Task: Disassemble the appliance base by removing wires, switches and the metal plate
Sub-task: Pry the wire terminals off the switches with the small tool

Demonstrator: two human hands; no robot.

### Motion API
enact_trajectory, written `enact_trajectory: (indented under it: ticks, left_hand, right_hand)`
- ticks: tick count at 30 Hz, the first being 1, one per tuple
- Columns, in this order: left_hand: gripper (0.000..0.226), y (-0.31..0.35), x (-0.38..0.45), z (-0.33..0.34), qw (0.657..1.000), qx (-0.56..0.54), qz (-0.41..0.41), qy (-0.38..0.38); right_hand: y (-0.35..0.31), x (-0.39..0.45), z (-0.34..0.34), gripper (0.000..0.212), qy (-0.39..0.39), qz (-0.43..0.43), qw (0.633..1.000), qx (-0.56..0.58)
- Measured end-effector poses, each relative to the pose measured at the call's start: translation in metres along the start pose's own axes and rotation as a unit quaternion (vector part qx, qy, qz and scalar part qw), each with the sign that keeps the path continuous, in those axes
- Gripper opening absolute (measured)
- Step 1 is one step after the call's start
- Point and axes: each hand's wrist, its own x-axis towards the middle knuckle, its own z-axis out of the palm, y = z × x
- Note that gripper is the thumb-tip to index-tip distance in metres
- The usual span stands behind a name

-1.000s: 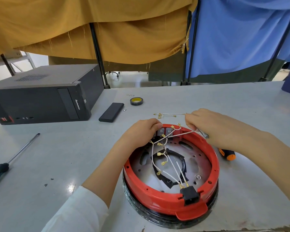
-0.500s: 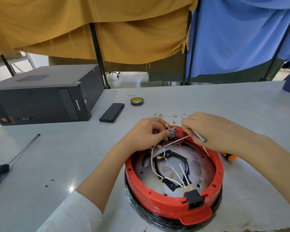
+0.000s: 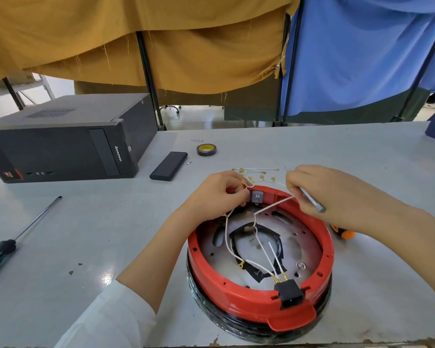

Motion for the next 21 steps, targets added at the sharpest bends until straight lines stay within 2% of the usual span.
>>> enact_trajectory:
  ticks: [3,6,11,16,21]
  left_hand:
    - [0.036,-0.001,0.0,0.0,1.0,-0.003,-0.009,0.005]
    - [0.036,0.002,-0.001,0.0,1.0,-0.015,-0.009,0.009]
    - [0.034,0.004,-0.004,-0.001,0.999,-0.034,-0.01,0.012]
    - [0.024,0.003,-0.003,-0.002,1.0,-0.016,-0.005,0.006]
    - [0.022,0.003,-0.005,0.0,1.0,0.0,0.013,0.002]
  right_hand:
    - [0.008,-0.007,-0.001,0.04,0.073,0.013,0.996,0.041]
    - [0.015,-0.01,0.003,0.053,0.128,0.018,0.988,0.089]
    - [0.025,-0.006,0.014,0.058,0.261,0.062,0.947,0.179]
    - [0.031,0.005,0.021,0.056,0.32,0.096,0.908,0.251]
    - [0.04,0.023,0.024,0.05,0.28,0.125,0.908,0.285]
